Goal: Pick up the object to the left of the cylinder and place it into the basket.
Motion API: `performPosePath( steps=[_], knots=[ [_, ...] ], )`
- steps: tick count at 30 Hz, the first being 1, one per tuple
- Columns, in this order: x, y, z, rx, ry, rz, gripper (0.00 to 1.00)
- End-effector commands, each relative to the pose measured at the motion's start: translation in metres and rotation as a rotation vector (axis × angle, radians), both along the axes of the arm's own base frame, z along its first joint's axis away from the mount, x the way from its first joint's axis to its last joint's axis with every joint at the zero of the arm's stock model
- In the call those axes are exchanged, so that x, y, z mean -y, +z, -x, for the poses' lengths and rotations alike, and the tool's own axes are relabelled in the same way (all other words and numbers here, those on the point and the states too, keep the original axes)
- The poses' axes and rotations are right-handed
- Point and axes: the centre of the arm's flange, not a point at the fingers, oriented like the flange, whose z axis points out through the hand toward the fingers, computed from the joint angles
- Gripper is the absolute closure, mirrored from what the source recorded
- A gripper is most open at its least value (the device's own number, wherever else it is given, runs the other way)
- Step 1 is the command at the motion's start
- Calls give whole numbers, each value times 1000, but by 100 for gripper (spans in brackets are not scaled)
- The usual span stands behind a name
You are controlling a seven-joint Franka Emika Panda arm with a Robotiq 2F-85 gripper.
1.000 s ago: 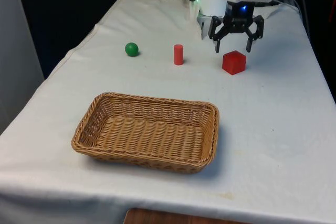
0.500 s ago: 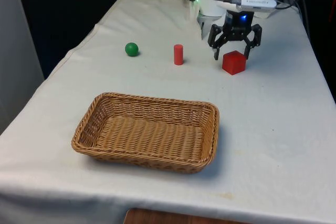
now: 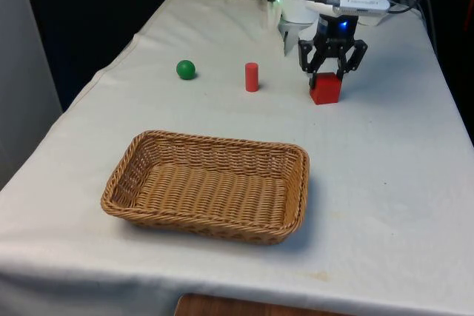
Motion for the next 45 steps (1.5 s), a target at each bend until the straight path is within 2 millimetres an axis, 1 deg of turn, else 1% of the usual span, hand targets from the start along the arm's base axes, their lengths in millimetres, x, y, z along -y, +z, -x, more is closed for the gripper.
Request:
performPosePath(
  steps=[1, 4, 7, 8, 10, 15, 16, 17, 18, 25, 26, 27, 28, 32, 35, 40, 42, 43, 45],
  knots=[
    [1, -1, 0, 9, 3, 3, 100],
    [1, -1, -1, 9, 2, 3, 100],
    [2, 6, -5, 13, -1, -1, 100],
    [0, 3, -3, 9, -2, -3, 100],
    [2, 13, -9, 22, -3, -7, 100],
    [4, 24, -14, 33, -7, -19, 100],
    [5, 30, -17, 38, -10, -24, 100],
    [5, 32, -19, 40, -11, -27, 100],
    [2, 30, -15, 38, -10, -35, 100],
    [9, 49, -33, 57, -23, -39, 100],
    [11, 54, -38, 62, -27, -42, 100],
    [8, 51, -36, 62, -25, -46, 100],
    [11, 56, -41, 64, -28, -43, 100],
    [16, 65, -53, 78, -33, -47, 100],
    [16, 67, -56, 86, -33, -45, 100],
    [22, 76, -75, 106, -38, -48, 100],
    [24, 77, -82, 113, -39, -46, 100],
    [25, 75, -80, 115, -41, -32, 100],
    [26, 77, -88, 119, -40, -44, 100]
  ],
)
